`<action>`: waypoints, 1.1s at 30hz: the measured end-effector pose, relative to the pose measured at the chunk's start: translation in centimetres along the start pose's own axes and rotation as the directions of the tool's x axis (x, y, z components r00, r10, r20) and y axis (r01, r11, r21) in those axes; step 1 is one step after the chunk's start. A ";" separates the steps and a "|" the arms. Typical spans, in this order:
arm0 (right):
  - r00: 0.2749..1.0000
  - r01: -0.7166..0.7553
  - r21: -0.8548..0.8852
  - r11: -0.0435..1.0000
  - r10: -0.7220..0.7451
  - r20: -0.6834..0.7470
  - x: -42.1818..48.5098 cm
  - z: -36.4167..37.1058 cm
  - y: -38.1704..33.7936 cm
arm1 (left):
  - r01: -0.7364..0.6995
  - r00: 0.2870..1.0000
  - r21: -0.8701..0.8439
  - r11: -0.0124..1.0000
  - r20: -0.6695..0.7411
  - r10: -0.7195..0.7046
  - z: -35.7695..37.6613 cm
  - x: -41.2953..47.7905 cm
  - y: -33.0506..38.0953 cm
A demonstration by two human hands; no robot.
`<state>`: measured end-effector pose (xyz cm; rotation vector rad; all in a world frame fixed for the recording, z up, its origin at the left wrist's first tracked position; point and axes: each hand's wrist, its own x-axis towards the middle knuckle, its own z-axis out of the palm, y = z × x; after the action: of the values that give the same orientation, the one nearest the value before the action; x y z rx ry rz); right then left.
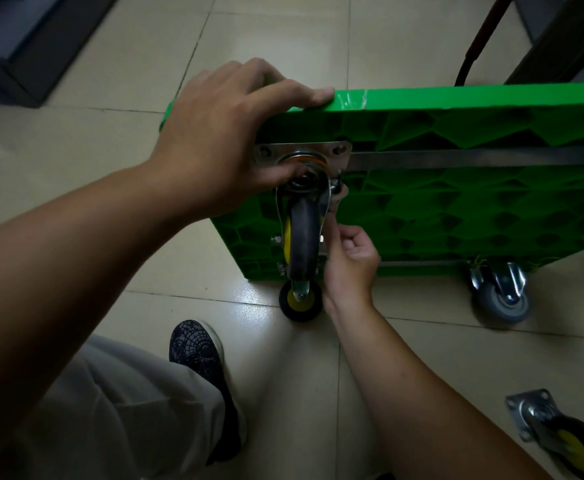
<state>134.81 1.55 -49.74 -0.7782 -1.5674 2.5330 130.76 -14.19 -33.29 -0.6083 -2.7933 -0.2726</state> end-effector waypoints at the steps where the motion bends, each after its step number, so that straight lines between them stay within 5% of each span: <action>1: 0.998 -0.056 0.034 0.998 0.056 0.003 -0.1 0.4 0.3 | 0.002 1.000 0.000 1.000 0.000 -0.002 0.0 0.0 0.0; 6: 0.979 -0.198 0.060 0.978 0.194 0.068 -0.2 0.7 1.0 | 0.011 1.000 -0.010 1.000 0.005 -0.011 -0.1 0.0 0.1; 11: 0.990 0.144 -0.331 0.932 -0.131 0.060 1.0 -2.2 -4.3 | 0.003 1.000 -0.013 1.000 0.008 -0.003 -0.1 0.2 0.1; 13: 0.938 0.338 -0.598 0.727 -0.307 0.158 1.9 -3.2 -7.1 | 0.003 1.000 -0.018 1.000 0.006 -0.003 -0.1 0.2 0.1; 16: 0.811 0.508 -0.824 0.251 -0.461 0.359 2.1 -3.3 -11.2 | -0.009 1.000 -0.028 1.000 -0.006 0.009 -0.2 0.2 0.1; 19: 0.647 0.539 -0.814 -0.215 -0.513 0.564 0.8 -1.7 -14.4 | -0.015 1.000 -0.027 1.000 -0.006 0.014 -0.2 0.1 0.1; 22: 0.503 0.526 -0.727 -0.442 -0.527 0.684 -0.5 -0.2 -15.6 | -0.022 1.000 -0.027 0.999 -0.001 0.022 -0.3 0.0 0.1; 23: 0.514 0.543 -0.720 -0.432 -0.507 0.692 -0.4 -0.4 -15.8 | -0.026 1.000 -0.028 0.999 -0.001 0.026 -0.3 -0.1 0.1; 25: 0.657 0.588 -0.768 -0.255 -0.404 0.637 0.4 -1.7 -16.6 | -0.034 0.999 -0.029 0.999 0.002 0.034 -0.3 -0.2 0.1; 28: 0.847 0.523 -0.721 0.454 -0.374 0.379 1.3 -3.6 -15.5 | -0.035 0.999 -0.026 0.999 0.000 0.035 -0.2 -0.2 0.0; 30: 0.967 0.252 -0.403 0.880 -0.212 0.142 0.6 -4.0 -12.1 | -0.027 1.000 -0.025 0.999 0.004 0.027 -0.2 -0.1 0.0; 33: 1.000 -0.004 -0.027 1.000 0.004 0.014 0.0 -3.9 -6.6 | -0.022 1.000 -0.025 0.999 0.003 0.022 -0.1 0.0 -0.1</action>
<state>135.14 7.92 -45.50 -0.7686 -1.6095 2.5308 130.73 -14.30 -33.19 -0.6452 -2.7887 -0.3023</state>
